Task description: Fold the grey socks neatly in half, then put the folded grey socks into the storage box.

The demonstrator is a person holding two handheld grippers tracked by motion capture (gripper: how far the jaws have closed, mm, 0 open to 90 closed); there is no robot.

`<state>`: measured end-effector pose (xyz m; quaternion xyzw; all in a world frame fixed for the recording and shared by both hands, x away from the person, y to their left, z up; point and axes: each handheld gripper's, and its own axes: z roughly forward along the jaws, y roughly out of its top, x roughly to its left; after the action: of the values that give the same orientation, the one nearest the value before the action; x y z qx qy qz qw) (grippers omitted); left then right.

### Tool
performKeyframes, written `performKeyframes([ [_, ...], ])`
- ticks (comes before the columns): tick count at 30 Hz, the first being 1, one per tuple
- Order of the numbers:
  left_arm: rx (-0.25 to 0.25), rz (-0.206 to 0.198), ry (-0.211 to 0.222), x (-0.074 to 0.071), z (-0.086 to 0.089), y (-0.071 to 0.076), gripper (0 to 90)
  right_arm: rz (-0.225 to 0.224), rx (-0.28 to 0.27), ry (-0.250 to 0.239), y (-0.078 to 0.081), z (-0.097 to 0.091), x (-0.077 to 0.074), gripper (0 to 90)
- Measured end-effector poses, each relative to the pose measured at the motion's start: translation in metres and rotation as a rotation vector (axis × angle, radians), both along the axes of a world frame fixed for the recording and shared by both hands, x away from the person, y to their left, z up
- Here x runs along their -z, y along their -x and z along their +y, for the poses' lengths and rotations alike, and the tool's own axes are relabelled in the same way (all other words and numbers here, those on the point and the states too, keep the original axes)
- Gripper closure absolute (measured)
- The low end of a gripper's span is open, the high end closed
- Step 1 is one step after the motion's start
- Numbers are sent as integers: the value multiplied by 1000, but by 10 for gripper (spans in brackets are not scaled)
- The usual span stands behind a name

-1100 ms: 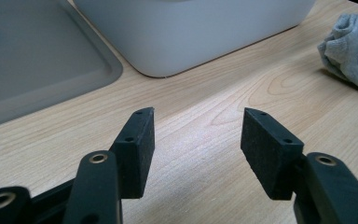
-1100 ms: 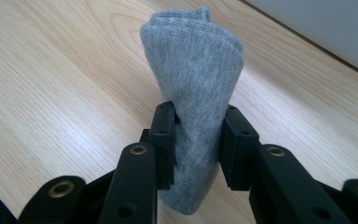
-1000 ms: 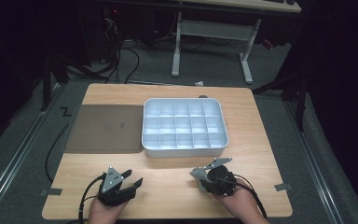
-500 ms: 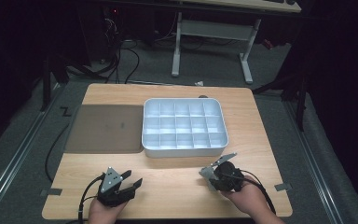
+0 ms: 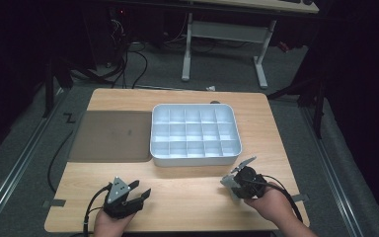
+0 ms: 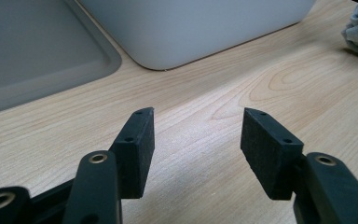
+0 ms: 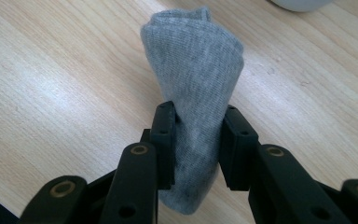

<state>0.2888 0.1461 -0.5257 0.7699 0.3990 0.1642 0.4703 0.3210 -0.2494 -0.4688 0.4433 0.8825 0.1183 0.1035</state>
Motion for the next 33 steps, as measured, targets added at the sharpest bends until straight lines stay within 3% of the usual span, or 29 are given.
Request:
performKeyframes([
  [10,-12,4,13,0,6,2,454,18,1,-27,-8,-5,-9,708],
  [17,-7,-9,0,-1,5,4,453,31,-16,-14,-11,-7,-15,708],
  [26,1,-3,1,2,5,4,449,26,-7,-54,-16,-10,-35,709],
  [33,17,4,17,1,5,6,421,16,-5,-81,-27,-11,-62,709],
])
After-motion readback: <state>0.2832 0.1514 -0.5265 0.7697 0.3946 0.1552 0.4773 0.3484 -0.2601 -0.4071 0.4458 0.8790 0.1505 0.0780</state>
